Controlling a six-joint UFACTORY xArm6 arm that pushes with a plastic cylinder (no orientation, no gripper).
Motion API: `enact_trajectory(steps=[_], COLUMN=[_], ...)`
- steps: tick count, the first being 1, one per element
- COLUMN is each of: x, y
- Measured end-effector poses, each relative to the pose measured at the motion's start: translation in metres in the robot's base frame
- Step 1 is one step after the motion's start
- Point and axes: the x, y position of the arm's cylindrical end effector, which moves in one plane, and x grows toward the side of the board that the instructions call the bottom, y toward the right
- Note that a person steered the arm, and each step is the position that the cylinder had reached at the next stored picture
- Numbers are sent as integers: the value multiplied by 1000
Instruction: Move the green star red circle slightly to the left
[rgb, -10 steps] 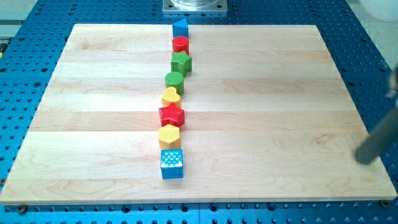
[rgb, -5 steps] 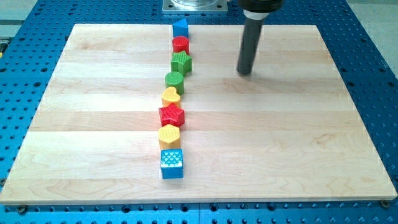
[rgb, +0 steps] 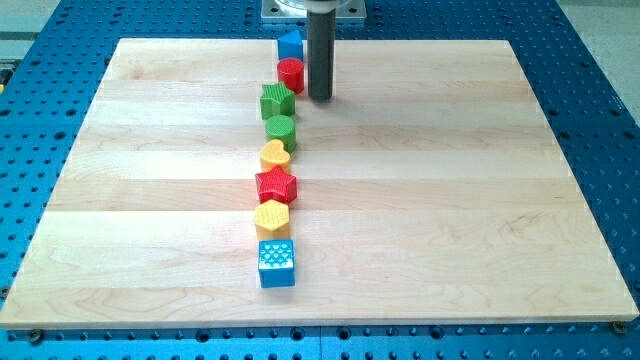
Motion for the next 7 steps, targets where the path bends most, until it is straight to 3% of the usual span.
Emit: enact_trajectory(steps=[1,5,6,7], x=[-18,-15,-25,-51], y=[0,-1,64,84])
